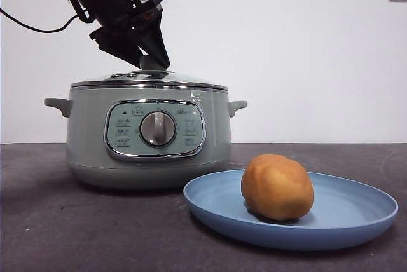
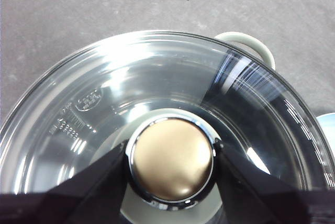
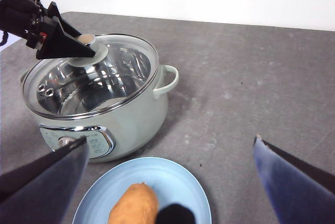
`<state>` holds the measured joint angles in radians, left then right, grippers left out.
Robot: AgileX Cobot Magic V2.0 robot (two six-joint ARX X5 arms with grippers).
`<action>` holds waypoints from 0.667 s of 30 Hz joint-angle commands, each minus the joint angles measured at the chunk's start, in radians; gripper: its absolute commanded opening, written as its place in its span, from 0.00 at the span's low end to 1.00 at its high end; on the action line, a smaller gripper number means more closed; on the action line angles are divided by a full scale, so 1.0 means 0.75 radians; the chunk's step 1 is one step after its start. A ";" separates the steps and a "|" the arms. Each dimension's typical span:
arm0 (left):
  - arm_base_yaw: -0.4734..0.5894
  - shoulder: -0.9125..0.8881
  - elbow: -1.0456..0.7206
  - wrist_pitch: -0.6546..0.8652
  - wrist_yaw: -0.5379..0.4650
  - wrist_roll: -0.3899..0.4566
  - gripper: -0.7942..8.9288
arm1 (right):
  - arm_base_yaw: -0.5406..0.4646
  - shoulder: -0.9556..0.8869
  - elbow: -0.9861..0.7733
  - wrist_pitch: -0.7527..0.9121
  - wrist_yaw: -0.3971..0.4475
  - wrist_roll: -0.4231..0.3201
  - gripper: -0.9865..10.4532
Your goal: Take the potato out from the steamer,put the potato on the plate,close the lid
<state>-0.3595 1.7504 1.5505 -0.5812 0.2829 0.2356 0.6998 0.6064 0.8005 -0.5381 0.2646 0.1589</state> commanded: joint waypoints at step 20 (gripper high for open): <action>-0.009 0.006 0.012 -0.084 0.006 -0.006 0.64 | 0.000 0.001 0.004 0.005 -0.005 0.012 0.58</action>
<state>-0.3630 1.7519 1.5650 -0.6422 0.2832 0.2348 0.6998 0.6064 0.8005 -0.5381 0.2623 0.1608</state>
